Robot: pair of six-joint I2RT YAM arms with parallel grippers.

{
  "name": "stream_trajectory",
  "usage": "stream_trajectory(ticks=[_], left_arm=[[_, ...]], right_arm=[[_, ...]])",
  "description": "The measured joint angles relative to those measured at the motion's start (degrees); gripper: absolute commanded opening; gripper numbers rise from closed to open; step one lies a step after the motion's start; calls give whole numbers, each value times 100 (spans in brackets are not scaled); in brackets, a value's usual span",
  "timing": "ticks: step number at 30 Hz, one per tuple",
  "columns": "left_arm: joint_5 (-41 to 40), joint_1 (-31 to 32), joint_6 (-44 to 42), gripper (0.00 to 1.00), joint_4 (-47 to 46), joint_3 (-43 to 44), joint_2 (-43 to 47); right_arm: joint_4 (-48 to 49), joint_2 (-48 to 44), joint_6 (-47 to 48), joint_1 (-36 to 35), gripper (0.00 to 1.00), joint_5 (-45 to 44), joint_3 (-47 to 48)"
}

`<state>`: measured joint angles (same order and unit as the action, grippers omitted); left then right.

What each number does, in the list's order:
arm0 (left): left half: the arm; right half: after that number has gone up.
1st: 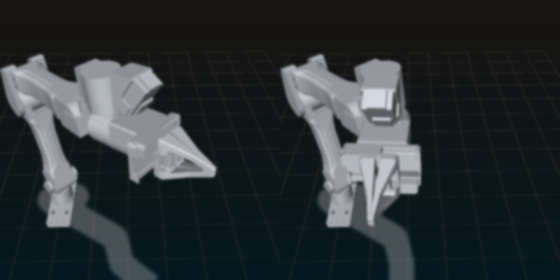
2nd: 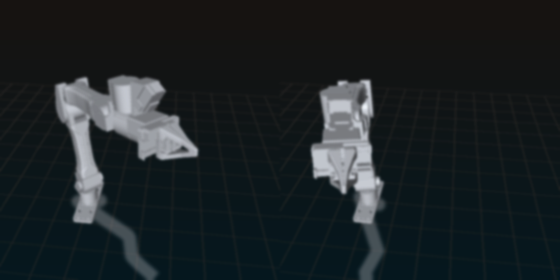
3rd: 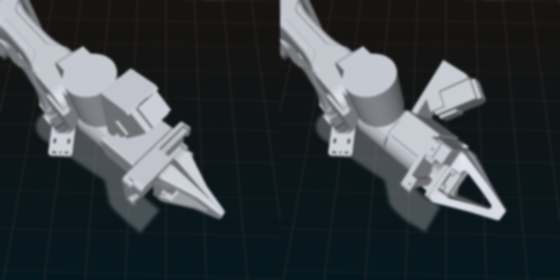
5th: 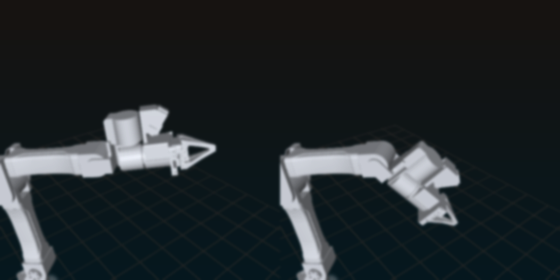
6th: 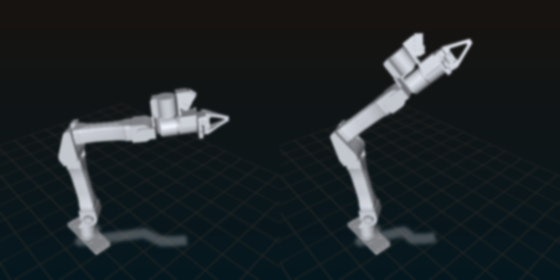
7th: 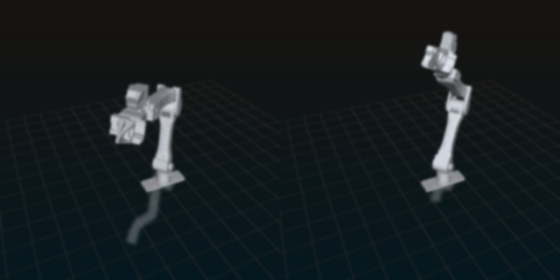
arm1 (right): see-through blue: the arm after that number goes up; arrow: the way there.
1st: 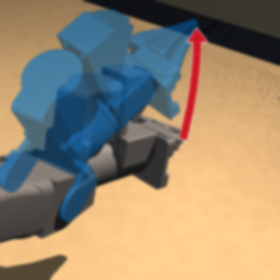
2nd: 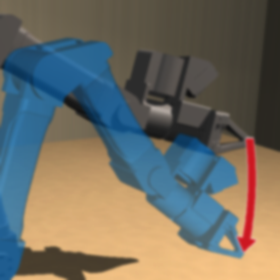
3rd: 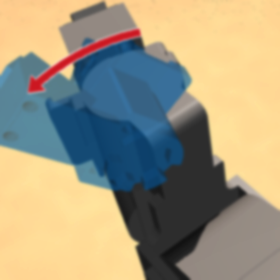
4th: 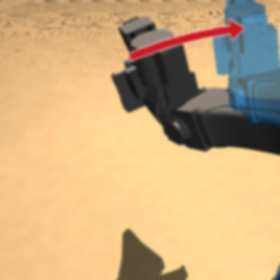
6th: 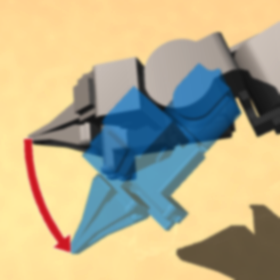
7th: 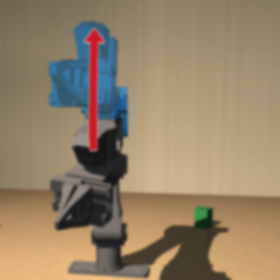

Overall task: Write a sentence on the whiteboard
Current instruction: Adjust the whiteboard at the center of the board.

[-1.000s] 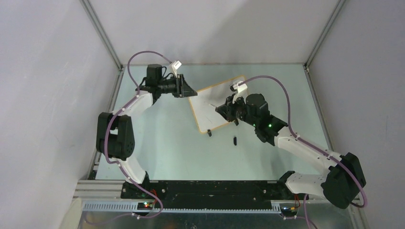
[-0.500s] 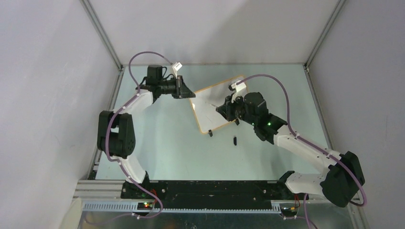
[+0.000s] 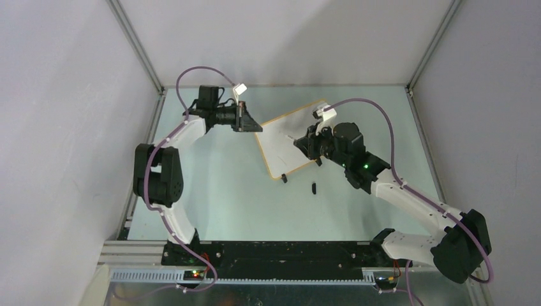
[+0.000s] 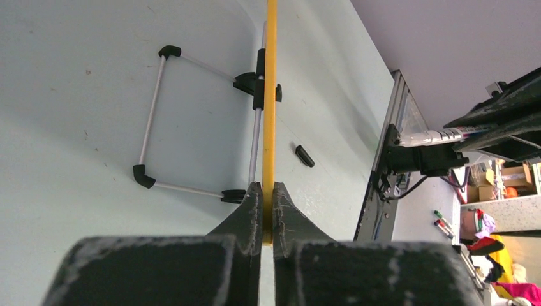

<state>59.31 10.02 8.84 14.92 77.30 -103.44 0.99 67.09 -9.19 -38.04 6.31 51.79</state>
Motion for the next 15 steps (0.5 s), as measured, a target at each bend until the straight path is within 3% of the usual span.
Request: stream_trajectory(ticks=[15], left_arm=[[437, -85, -505, 0, 557, 195, -166]], right_arm=[[-13, -4, 184, -431, 0, -234, -44]])
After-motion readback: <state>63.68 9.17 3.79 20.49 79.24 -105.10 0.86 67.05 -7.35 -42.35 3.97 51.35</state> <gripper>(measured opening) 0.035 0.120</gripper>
